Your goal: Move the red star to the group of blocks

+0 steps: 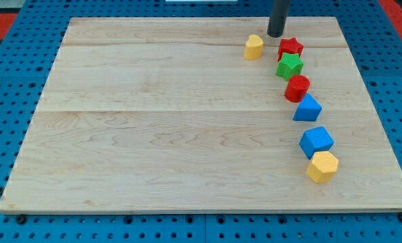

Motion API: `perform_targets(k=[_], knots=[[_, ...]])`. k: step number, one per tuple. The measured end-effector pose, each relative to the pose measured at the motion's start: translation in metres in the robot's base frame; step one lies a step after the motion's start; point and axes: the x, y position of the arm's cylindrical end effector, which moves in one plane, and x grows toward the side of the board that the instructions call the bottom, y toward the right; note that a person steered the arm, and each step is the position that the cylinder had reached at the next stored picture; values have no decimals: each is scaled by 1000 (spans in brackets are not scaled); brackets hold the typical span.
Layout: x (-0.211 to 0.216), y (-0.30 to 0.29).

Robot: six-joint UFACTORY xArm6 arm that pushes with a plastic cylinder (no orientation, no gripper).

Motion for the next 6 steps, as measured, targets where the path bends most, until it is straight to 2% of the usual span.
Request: perform_targets(k=[1, 2, 3, 4, 5, 6], knots=[[93, -5], [161, -8], [129, -10], [74, -11], [47, 39], [77, 41]])
